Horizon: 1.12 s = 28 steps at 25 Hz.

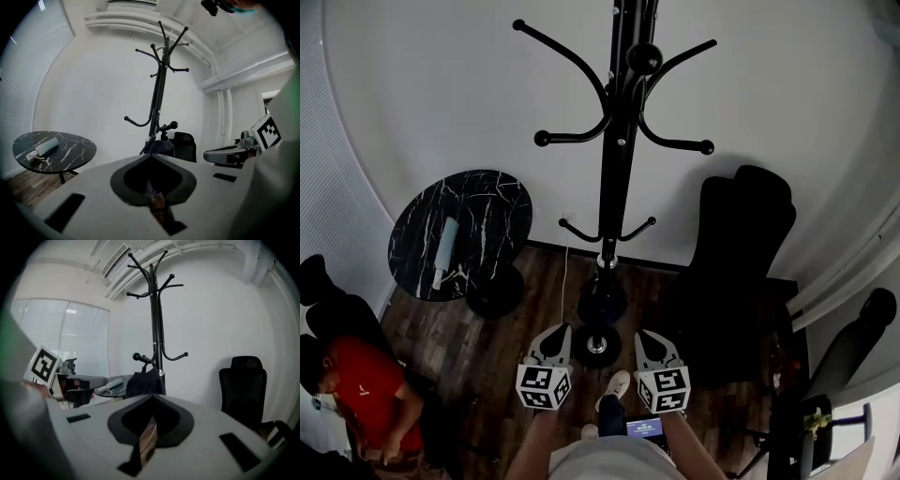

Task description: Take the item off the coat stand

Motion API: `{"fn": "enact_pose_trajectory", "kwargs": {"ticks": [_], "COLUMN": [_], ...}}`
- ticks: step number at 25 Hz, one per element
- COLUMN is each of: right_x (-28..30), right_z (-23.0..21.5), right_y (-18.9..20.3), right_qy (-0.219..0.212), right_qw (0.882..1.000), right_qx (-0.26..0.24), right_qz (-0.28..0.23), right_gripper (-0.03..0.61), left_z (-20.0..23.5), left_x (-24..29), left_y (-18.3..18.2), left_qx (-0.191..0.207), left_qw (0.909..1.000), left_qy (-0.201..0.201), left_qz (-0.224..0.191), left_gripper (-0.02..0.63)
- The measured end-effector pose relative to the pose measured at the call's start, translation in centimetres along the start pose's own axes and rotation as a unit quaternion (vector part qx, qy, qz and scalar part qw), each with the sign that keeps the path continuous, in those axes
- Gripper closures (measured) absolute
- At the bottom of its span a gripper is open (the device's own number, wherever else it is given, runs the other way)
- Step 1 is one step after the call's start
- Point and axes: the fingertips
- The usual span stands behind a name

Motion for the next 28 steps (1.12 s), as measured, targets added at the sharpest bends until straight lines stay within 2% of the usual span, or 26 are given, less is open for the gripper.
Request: {"fn": "enact_pose_trajectory", "kwargs": {"ticks": [6, 10, 12, 16, 18, 24, 28], "right_x": [2.6, 4.4, 5.2, 7.2, 7.7, 9.3, 10.3], "right_z": [-1.0, -1.3, -1.6, -1.8, -1.9, -2.4, -2.5], "right_y": [0.4, 0.8, 1.1, 2.1, 2.8, 2.6, 1.6], "right_qy": [0.001, -0.020, -0.023, -0.043, -0.050, -0.058, -0.060], "right_qw": [1.000, 0.999, 0.998, 0.996, 0.995, 0.993, 0.992], "right_qx": [-0.008, -0.015, -0.022, -0.014, -0.015, -0.044, -0.067], "right_qz": [0.019, 0.041, 0.051, 0.075, 0.089, 0.095, 0.088], "right_gripper": [0.566, 0.559, 0.546, 0.513, 0.466, 0.379, 0.379], "left_z": [0.8, 0.7, 0.5, 0.4, 0.2, 0.1, 1.0], "left_x": [1.9, 3.4, 4.0, 5.3, 5.8, 7.3, 8.2], "left_y": [0.7, 1.4, 1.8, 2.8, 3.4, 4.4, 4.4], "left_qx": [0.004, 0.036, 0.039, 0.022, 0.023, 0.034, 0.040], "left_qw": [0.9998, 0.9980, 0.9973, 0.9963, 0.9946, 0.9923, 0.9918], "left_qy": [0.001, -0.001, 0.002, 0.012, 0.019, 0.025, 0.009], "left_qz": [0.021, 0.051, 0.062, 0.082, 0.099, 0.117, 0.121], "left_gripper": [0.594, 0.591, 0.589, 0.487, 0.451, 0.424, 0.390]}}
Point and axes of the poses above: the fingertips, and each gripper's own axes: x forward along the fingers, z to its left, y out of its underside, and after that the axes turned 1 degree about z, right-handed
